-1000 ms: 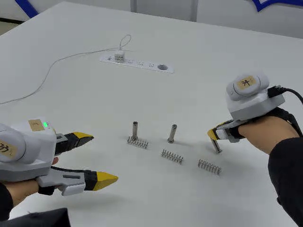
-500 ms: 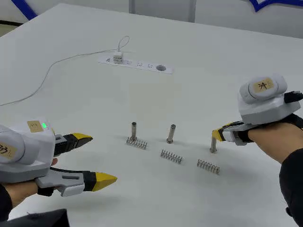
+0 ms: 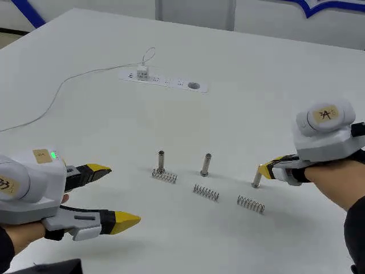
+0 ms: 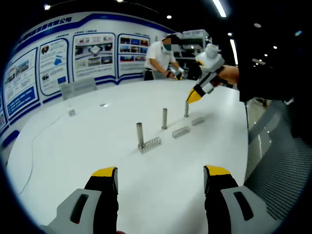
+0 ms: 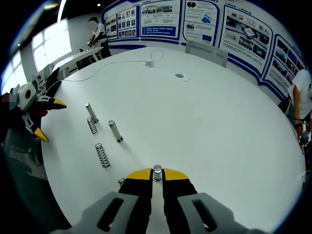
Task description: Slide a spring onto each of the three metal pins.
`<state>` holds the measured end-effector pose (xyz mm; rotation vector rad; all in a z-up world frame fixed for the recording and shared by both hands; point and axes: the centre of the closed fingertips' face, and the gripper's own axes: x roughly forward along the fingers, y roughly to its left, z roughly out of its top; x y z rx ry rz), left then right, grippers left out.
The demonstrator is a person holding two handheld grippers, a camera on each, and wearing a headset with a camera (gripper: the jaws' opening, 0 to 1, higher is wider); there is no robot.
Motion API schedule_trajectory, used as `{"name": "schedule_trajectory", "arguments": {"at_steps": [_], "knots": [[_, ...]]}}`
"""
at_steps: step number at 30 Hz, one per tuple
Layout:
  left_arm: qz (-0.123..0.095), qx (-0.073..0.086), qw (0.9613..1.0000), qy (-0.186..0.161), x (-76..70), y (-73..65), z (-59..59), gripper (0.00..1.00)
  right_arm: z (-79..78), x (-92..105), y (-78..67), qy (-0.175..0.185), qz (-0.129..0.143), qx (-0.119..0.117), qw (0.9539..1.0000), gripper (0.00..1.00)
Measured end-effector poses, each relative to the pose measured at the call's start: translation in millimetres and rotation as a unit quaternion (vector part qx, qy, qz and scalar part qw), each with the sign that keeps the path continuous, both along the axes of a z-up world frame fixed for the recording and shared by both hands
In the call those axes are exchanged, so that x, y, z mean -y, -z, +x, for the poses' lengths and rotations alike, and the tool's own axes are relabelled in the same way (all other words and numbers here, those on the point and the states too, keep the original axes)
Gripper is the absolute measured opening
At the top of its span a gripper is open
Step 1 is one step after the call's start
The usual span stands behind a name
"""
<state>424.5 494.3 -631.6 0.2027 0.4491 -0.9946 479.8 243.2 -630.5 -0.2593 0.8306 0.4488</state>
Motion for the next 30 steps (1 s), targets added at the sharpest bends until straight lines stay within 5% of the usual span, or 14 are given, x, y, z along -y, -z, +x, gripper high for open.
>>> {"name": "schedule_trajectory", "arguments": {"at_steps": [30], "knots": [[-0.002,0.004,1.0,-0.001,0.2,-1.9,0.3,0.73,-9.1,4.2,-5.2,-0.018,-0.012,0.018,0.9996,0.14]]}}
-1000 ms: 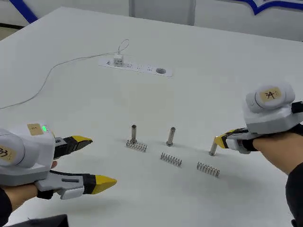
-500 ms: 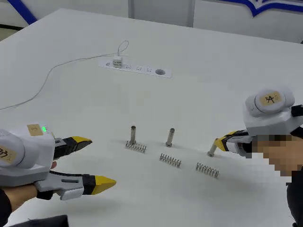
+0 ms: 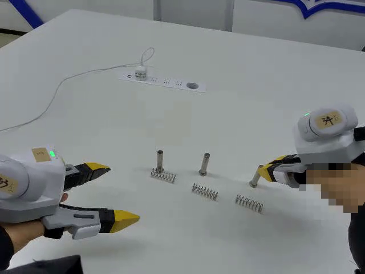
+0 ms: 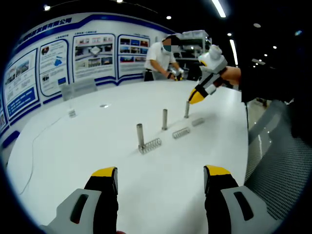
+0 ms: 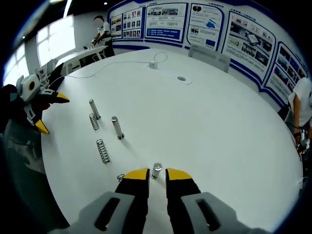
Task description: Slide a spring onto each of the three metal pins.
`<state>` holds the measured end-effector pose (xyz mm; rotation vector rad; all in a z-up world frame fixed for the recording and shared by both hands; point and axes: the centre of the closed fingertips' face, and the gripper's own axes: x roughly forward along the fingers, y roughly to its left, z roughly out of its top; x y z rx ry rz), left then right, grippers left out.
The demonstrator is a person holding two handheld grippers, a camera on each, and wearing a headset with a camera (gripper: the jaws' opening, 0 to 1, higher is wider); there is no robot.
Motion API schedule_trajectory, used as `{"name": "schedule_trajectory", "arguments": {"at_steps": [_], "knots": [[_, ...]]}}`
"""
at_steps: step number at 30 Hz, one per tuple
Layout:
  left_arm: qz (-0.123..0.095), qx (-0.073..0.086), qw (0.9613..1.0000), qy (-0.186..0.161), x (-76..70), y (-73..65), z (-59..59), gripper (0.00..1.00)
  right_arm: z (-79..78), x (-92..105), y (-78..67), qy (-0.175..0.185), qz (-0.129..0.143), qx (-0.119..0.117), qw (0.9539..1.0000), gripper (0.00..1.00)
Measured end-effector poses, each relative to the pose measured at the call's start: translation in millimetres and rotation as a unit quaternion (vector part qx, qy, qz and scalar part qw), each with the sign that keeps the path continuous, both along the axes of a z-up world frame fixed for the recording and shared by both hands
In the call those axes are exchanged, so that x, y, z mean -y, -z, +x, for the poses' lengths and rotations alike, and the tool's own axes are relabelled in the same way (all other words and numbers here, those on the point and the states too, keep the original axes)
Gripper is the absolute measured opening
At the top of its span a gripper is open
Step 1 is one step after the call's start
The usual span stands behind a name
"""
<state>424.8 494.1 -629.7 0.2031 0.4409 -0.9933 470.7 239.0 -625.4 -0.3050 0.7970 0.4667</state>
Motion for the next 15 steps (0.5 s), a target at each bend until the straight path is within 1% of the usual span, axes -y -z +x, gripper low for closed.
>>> {"name": "schedule_trajectory", "arguments": {"at_steps": [5,9,15], "knots": [[0.0,0.0,1.0,-0.001,-0.2,0.0,0.3,0.73,-6.7,2.0,-1.1,-0.004,-0.002,0.0,1.0,0.15],[0.0,0.0,1.0,0.0,0.0,0.3,0.3,0.73,-14.5,0.6,0.2,-0.011,-0.001,-0.005,0.9999,0.15],[0.0,0.0,1.0,-0.001,-0.3,0.6,0.4,0.73,-26.1,-9.6,5.4,-0.039,0.002,-0.019,0.9991,0.15]]}}
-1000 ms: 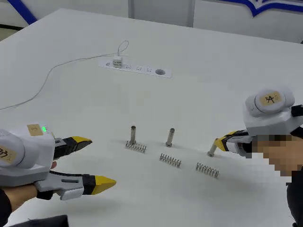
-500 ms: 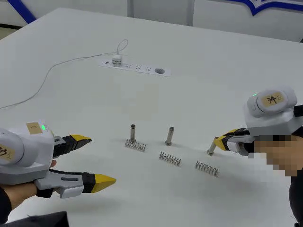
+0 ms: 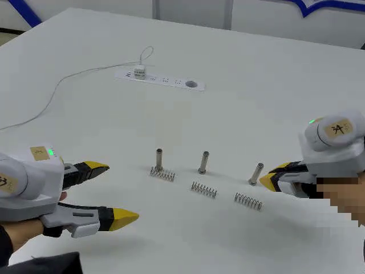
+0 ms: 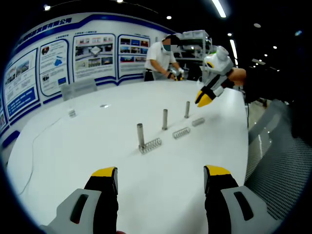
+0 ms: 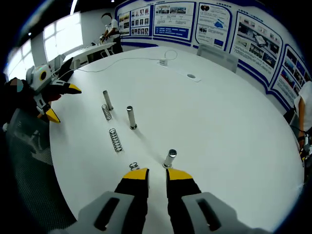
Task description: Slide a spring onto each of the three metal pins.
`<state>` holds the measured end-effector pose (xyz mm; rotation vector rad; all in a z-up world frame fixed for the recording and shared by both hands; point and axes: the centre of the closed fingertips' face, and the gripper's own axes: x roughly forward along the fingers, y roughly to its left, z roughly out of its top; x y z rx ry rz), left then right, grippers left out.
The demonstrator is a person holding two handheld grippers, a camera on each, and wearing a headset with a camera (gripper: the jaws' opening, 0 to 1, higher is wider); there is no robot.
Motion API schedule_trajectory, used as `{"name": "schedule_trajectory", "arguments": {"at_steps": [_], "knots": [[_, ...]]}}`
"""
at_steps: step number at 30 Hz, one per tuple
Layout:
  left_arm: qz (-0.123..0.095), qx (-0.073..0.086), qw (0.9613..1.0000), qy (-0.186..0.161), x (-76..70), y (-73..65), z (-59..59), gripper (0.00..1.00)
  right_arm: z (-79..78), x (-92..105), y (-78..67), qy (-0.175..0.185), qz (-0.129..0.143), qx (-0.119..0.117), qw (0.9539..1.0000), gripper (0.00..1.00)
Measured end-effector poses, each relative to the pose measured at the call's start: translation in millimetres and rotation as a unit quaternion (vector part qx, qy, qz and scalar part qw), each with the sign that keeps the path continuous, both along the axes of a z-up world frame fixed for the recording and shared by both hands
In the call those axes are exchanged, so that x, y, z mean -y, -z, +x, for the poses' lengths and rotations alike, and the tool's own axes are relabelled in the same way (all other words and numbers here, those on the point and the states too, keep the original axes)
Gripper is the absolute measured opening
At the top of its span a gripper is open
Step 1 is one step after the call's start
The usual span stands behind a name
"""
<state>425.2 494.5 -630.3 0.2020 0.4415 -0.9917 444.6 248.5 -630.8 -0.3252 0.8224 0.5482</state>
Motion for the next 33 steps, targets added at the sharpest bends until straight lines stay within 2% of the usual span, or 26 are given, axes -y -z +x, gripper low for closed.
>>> {"name": "schedule_trajectory", "arguments": {"at_steps": [4,7,9,14,19,25,33], "knots": [[0.0,0.0,1.0,0.0,0.0,-0.3,-0.1,0.73,-3.7,-10.3,5.2,-0.027,-0.002,-0.008,0.9996,0.15],[0.0,0.0,1.0,-0.001,-0.2,-0.3,0.0,0.73,-7.1,-20.7,9.6,-0.062,-0.011,-0.019,0.9978,0.15],[0.0,0.001,1.0,0.0,-0.2,-0.3,0.0,0.73,-9.7,-25.9,14.1,-0.09,-0.022,-0.03,0.9952,0.15],[0.001,0.0,1.0,-0.002,-0.7,-0.2,0.3,0.73,-9.1,-35.1,20.6,-0.133,-0.043,-0.043,0.9893,0.16],[0.001,0.0,1.0,-0.003,-1.2,-0.1,0.6,0.73,-7.0,-40.8,27.8,-0.176,-0.073,-0.057,0.9799,0.16],[0.002,-0.001,1.0,-0.003,-1.9,0.3,0.5,0.73,-6.9,-44.5,38.2,-0.219,-0.111,-0.076,0.9663,0.16],[0.001,-0.002,1.0,-0.005,-2.4,0.5,0.9,0.73,-7.4,-46.7,51.5,-0.247,-0.137,-0.098,0.9544,0.15]]}}
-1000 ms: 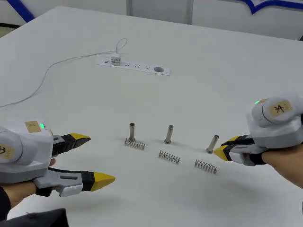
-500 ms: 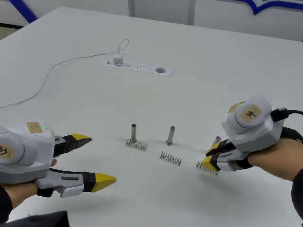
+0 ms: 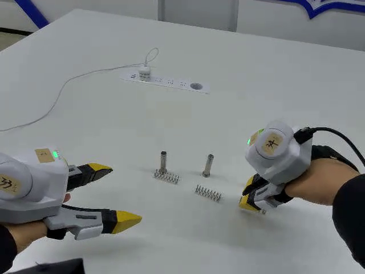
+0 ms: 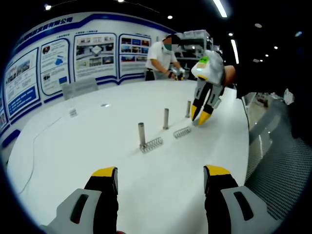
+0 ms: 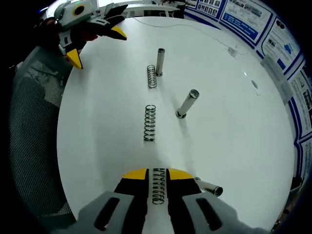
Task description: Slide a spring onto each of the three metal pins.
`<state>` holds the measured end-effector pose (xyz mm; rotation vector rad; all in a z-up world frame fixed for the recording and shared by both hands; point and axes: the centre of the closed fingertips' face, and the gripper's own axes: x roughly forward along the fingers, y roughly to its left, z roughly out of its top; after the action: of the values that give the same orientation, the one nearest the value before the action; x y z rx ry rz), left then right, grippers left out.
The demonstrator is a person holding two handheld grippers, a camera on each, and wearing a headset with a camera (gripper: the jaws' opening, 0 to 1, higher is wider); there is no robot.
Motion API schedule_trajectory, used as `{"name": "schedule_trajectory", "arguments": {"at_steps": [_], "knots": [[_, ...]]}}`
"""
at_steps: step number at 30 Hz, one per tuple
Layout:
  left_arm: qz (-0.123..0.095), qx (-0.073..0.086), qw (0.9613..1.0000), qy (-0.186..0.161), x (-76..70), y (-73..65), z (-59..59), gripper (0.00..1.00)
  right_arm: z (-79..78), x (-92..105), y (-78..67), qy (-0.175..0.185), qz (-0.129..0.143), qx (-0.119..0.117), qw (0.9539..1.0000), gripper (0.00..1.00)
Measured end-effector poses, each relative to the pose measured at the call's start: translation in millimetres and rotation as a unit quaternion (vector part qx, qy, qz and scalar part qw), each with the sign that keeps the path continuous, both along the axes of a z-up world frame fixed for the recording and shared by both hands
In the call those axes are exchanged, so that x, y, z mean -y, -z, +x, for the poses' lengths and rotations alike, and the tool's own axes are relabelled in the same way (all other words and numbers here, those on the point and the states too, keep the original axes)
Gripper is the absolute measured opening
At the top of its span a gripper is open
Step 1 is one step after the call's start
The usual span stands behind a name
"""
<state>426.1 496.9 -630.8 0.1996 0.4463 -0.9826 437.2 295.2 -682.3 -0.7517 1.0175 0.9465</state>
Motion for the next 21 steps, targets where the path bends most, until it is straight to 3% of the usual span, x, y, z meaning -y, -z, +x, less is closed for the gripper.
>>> {"name": "schedule_trajectory", "arguments": {"at_steps": [7,12,21], "knots": [[-0.002,-0.001,1.0,-0.001,-0.2,-0.1,0.3,0.73,-0.4,3.1,6.3,-0.009,-0.012,-0.011,0.9998,0.14],[-0.002,-0.001,1.0,-0.002,0.0,-0.2,0.3,0.73,-1.3,1.2,7.5,-0.008,-0.006,-0.013,0.9999,0.12],[-0.002,0.0,1.0,-0.001,0.4,-0.9,0.0,0.73,-0.5,-0.6,-3.5,0.004,0.014,-0.003,0.9999,0.12]]}}
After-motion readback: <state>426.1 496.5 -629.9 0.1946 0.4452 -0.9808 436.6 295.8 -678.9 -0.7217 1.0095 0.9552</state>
